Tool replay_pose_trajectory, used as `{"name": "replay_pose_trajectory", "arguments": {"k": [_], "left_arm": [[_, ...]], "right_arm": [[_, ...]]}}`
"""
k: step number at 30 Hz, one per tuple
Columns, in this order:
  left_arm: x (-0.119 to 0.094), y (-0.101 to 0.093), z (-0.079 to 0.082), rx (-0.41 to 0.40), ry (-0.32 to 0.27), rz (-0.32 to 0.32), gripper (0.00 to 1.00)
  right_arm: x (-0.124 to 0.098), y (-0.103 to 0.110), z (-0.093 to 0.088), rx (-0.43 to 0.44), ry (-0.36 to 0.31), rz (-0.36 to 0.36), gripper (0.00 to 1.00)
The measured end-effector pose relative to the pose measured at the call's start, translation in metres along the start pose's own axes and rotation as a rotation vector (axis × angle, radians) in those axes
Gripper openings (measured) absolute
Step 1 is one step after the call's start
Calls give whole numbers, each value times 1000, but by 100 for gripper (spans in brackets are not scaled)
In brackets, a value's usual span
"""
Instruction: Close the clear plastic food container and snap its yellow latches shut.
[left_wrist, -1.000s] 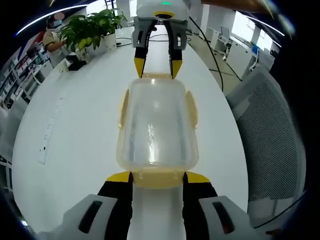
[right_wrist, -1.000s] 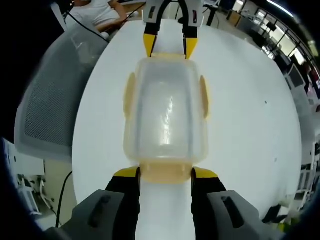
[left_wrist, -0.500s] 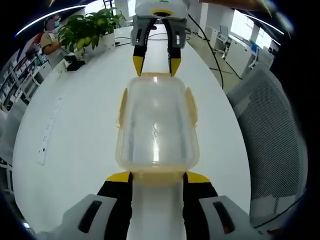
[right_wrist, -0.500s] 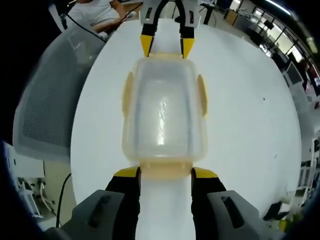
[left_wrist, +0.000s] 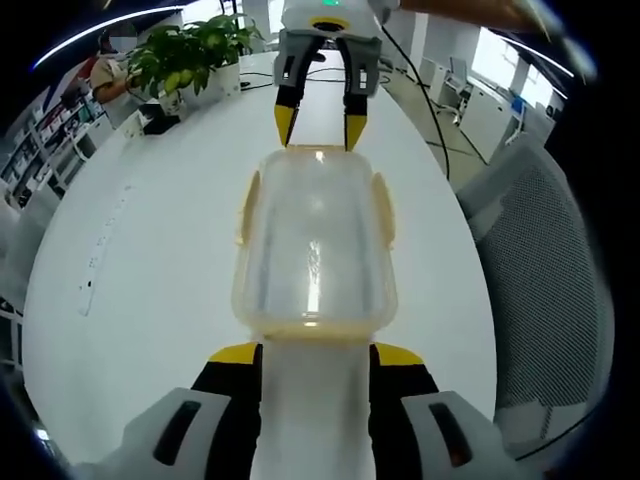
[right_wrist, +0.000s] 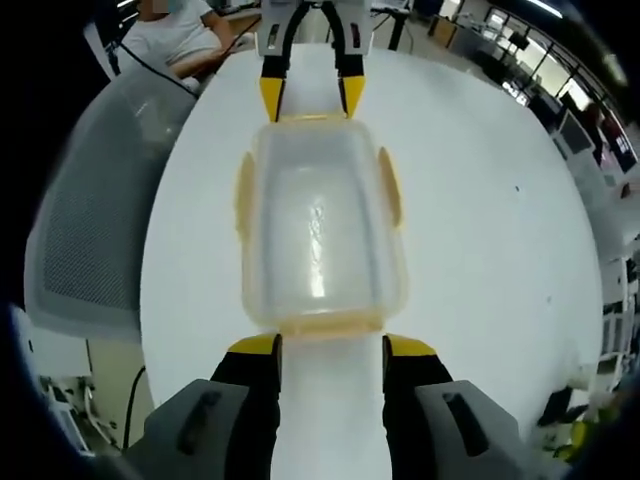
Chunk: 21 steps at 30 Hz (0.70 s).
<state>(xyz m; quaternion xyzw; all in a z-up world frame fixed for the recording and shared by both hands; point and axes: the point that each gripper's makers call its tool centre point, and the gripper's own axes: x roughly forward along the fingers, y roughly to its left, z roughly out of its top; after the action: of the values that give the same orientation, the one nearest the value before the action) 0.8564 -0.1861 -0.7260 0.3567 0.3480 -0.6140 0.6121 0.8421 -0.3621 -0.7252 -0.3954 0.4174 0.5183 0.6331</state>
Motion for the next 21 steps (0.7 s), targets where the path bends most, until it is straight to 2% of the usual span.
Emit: {"name": "replay_pose_trajectory", "arguments": {"k": [7,14,21], "left_arm": [[-11,3,7,-89,-43,35,36],[-21,9,11,-190,-74,93,37],[-23,14,9,-281,-87,150,36]], "right_arm": [[-9,-2,3,79,-39,-20,36],[-18,-2,12,199,-106,-48,36],[-18,-2,12,278,-119,-79,35]]}}
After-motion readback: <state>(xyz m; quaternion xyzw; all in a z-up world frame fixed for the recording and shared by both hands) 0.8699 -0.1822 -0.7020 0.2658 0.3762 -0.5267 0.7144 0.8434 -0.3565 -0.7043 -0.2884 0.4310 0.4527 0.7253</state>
